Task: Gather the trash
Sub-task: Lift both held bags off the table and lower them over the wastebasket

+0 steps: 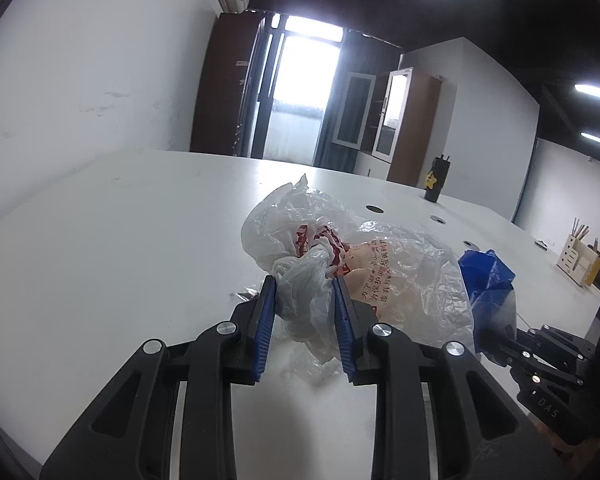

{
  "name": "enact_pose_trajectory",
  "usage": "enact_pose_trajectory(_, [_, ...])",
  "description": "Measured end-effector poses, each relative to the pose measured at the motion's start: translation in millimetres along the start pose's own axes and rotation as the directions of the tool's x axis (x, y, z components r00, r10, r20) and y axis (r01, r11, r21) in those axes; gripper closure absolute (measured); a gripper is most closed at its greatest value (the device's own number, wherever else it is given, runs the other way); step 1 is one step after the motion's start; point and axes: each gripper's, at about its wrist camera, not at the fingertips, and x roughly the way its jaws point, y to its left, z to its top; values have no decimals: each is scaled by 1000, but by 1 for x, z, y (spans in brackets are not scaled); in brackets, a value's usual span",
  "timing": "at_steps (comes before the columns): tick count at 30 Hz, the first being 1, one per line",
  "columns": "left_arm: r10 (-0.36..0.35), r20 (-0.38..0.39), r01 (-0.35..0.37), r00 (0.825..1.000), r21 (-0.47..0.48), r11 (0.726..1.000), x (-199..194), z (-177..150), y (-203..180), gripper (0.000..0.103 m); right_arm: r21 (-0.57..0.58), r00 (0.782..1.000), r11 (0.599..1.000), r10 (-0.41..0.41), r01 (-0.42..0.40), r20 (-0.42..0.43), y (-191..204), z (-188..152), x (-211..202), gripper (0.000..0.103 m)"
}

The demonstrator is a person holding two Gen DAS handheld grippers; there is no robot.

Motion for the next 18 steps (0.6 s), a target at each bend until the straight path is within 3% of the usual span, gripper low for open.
enact_pose_trajectory(9, [-25,14,25,1000,-16,1000,-46,-20,-8,76,21,1000,1000,8,-8,-5,9,-24,-33,87])
enact_pose_trajectory(15, [-37,14,38,999,-28,999,-66,-39,-8,76,54,997,996,78,-77,-19,12,-41,-55,87])
enact_pose_trajectory(18, [-75,-31,75,997,-2,997,-74,-56,-12,76,60,995,993,100,-99,-25,10,-54,-73,87])
